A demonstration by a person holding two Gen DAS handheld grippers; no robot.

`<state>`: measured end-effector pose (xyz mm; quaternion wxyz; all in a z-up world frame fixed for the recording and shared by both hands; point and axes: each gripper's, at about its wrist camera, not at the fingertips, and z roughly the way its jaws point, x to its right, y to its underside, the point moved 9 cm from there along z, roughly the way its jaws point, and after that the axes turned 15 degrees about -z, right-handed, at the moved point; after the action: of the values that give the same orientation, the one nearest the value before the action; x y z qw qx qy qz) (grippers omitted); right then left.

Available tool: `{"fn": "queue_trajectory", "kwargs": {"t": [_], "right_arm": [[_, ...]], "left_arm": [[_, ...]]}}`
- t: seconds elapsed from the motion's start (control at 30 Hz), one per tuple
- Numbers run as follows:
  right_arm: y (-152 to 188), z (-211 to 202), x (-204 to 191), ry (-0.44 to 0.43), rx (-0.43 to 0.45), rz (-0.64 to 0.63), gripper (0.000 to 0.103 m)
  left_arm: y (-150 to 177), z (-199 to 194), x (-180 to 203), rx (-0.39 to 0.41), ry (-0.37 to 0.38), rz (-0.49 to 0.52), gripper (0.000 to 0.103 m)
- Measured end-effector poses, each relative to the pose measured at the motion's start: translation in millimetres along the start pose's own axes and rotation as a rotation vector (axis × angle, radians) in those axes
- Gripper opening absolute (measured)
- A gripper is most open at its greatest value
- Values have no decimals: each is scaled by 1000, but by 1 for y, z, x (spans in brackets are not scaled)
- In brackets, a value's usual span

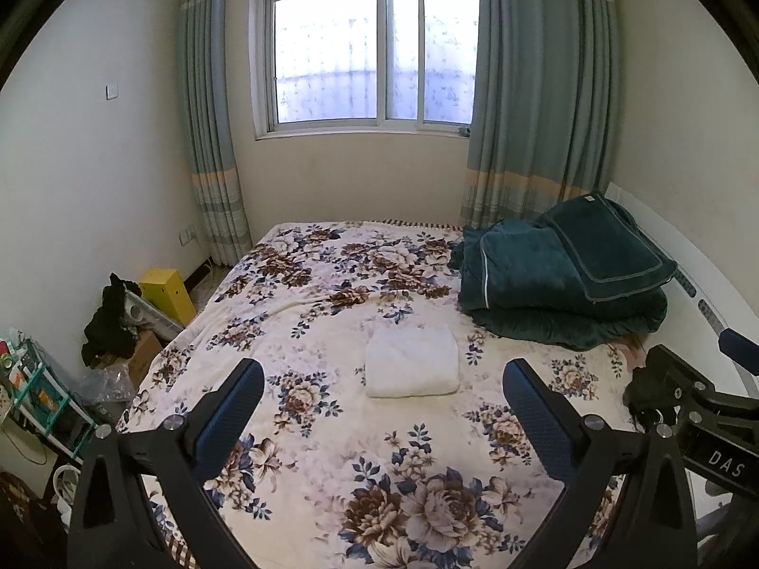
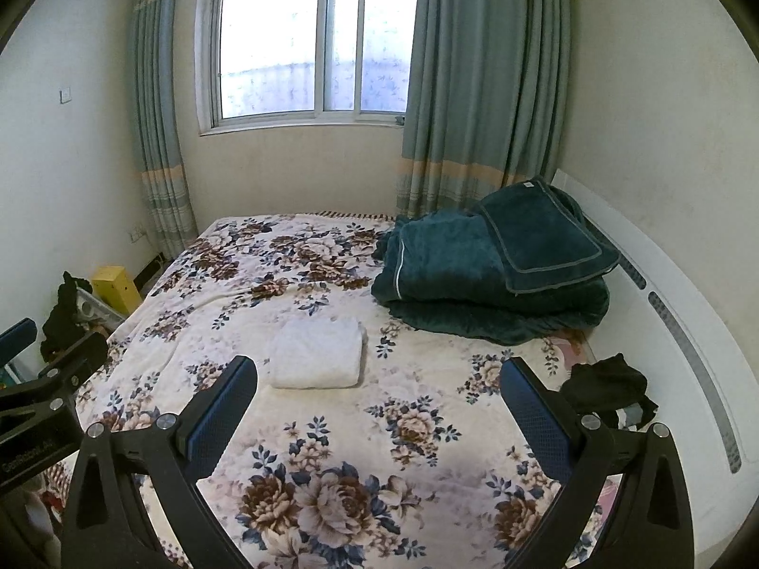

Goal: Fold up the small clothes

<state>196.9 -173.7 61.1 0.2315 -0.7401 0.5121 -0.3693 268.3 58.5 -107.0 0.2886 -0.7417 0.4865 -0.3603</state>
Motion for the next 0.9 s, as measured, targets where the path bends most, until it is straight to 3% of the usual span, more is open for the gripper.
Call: {"fn": "queue_trajectory", "kwargs": {"t": [0.9], "right_arm": [[-6,-12,0,-1,15,12,103]], "left_arm": [[-7,-22,5,28,2,6,103]]}}
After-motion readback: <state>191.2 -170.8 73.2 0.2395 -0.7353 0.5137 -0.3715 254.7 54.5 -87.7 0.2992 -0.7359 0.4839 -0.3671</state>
